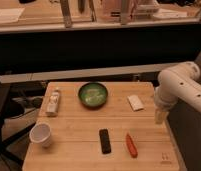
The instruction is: Place the bottle in the ceramic bowl
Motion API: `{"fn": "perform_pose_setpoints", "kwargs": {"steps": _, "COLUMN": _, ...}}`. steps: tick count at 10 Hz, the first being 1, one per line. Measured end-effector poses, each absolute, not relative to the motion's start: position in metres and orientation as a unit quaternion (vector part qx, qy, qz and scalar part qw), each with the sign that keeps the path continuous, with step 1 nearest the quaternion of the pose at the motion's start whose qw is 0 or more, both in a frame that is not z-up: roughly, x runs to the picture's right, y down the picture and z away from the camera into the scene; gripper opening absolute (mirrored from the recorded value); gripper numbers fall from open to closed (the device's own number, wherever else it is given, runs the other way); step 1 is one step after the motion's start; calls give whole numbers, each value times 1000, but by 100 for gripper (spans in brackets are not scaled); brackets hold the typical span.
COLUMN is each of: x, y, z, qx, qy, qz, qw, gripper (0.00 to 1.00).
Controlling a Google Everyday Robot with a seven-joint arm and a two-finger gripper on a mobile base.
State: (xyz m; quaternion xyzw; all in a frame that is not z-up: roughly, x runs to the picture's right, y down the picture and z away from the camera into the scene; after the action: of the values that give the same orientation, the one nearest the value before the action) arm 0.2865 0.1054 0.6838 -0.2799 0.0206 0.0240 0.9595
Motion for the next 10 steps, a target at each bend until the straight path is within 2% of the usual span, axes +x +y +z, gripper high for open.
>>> {"fn": "perform_pose_setpoints", "kwargs": {"steps": 10, "x": 278, "y": 101, "z": 684, "qx": -277, "qy": 22, "qz": 5, "qw": 961, "gripper": 80}}
